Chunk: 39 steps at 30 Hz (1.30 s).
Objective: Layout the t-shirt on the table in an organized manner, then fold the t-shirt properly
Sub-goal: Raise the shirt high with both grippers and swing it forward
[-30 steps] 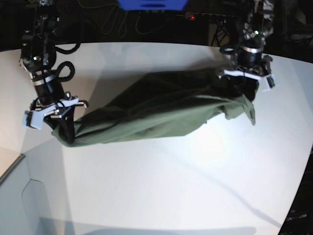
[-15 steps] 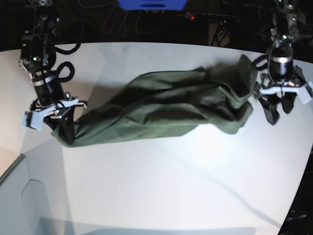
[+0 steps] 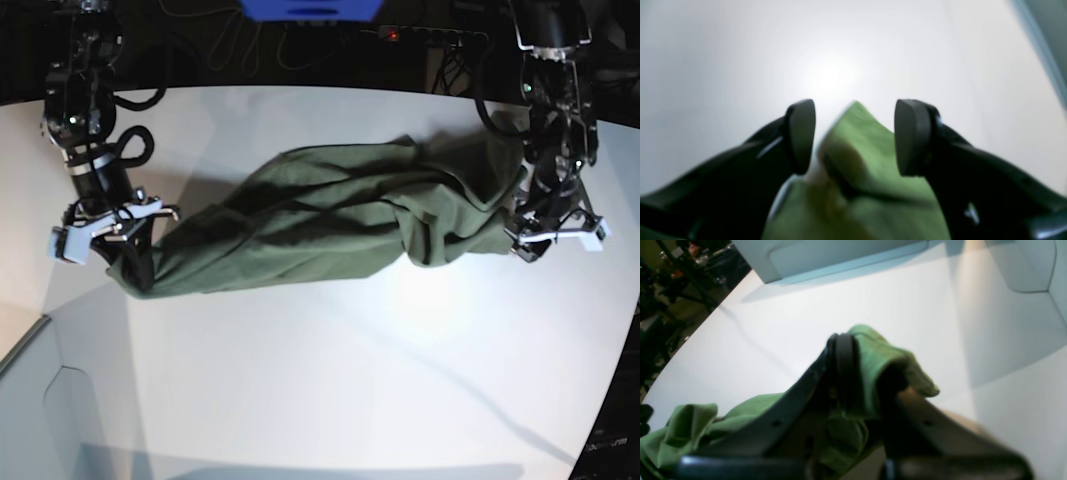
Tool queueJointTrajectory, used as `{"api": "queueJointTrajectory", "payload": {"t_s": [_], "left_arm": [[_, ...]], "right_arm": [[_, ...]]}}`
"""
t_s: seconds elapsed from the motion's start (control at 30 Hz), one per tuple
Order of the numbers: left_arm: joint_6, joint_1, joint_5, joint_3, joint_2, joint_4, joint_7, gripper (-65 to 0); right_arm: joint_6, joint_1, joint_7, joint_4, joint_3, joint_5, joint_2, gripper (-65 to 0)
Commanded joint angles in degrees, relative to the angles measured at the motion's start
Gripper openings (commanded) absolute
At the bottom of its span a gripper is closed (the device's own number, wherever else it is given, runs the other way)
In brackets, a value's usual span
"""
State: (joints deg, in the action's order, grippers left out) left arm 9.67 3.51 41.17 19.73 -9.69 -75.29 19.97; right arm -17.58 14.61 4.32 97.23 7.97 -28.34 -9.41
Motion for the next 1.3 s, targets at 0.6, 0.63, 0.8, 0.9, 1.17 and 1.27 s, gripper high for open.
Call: {"api": "queueJointTrajectory", "payload": {"t_s": [0.6,0.63,0.8,0.9,1.17,1.27], "left_arm": [[-0.57,-7.86,0.2,-9.4,-0.55,16.78,-0.58,-64.2],[-0.57,-7.86,0.2,-9.4,-0.9,17.04,-0.49,-65.0],[-0.66,-7.51,0.63,-9.48,-1.6,13.26,-0.49,-64.8],[-0.66,-6.28,0.63,-8.96,-2.66,4.21,-0.49,-64.8],[-0.05,-10.58,0.72,-8.87,-7.67,-17.68,-0.49,-64.8],[-0.05,-14.19,0.72,-8.87,-9.78,-20.85,-0.49,-64.8]], "right_arm": [[0.13,-0.68,-1.81,0.84,0.17,-0.54,-0.57,-65.0],[0.13,-0.77,-1.81,0.84,0.17,-0.54,-0.57,-65.0],[0.13,-0.94,-1.81,0.84,0.17,-0.54,-0.66,-65.0],[0.13,-1.2,-1.81,0.84,0.17,-0.54,-0.74,-65.0],[0.13,-8.77,-1.81,1.45,0.17,-0.54,-4.0,-65.0],[0.13,-13.42,-1.72,1.1,0.17,-0.54,-5.4,-65.0]]}}
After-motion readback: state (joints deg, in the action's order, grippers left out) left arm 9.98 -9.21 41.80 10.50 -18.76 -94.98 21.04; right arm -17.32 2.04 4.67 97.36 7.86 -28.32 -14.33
